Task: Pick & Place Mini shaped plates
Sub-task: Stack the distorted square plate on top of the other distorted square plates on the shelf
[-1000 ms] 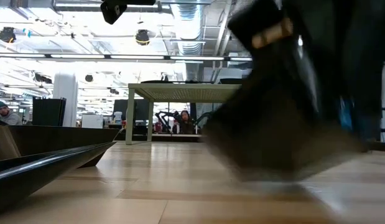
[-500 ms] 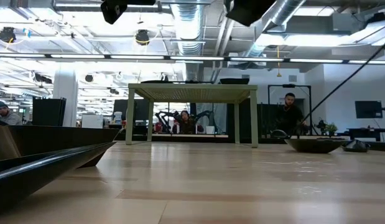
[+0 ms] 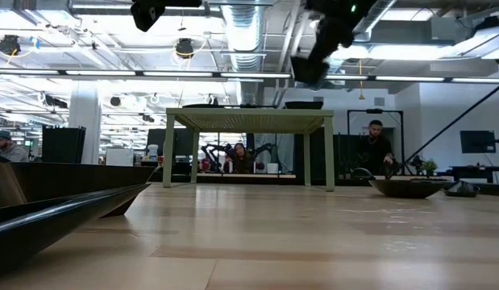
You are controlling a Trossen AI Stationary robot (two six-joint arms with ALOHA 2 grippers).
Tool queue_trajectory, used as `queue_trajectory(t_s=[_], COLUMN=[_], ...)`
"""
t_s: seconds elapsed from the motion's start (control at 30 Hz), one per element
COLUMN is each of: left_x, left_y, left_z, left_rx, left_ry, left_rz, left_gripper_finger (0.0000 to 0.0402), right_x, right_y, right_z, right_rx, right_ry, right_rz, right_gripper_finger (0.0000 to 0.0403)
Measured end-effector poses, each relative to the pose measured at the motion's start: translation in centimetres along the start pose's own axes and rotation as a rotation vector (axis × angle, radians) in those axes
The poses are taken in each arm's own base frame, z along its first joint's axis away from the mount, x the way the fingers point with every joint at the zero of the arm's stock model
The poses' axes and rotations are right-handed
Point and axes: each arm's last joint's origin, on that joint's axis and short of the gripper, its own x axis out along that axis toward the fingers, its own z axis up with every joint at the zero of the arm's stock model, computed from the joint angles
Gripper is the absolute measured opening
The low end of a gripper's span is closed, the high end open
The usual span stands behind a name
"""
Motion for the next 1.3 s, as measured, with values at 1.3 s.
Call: queue_trajectory(t_s=[1.3], left_x=[2.8], left_y=[-4.3], left_z=[-2.4], left_rx=[0.217], left_ry=[0.002], left_rz=[-0.135], left_gripper_finger=[0.0046], right_x=[-11.6], right_y=[6.9], right_z=[-1.1], right_rx=[0.034], right_ry=[-0.22], right_rz=[0.347], right_gripper_finger=[0.0082])
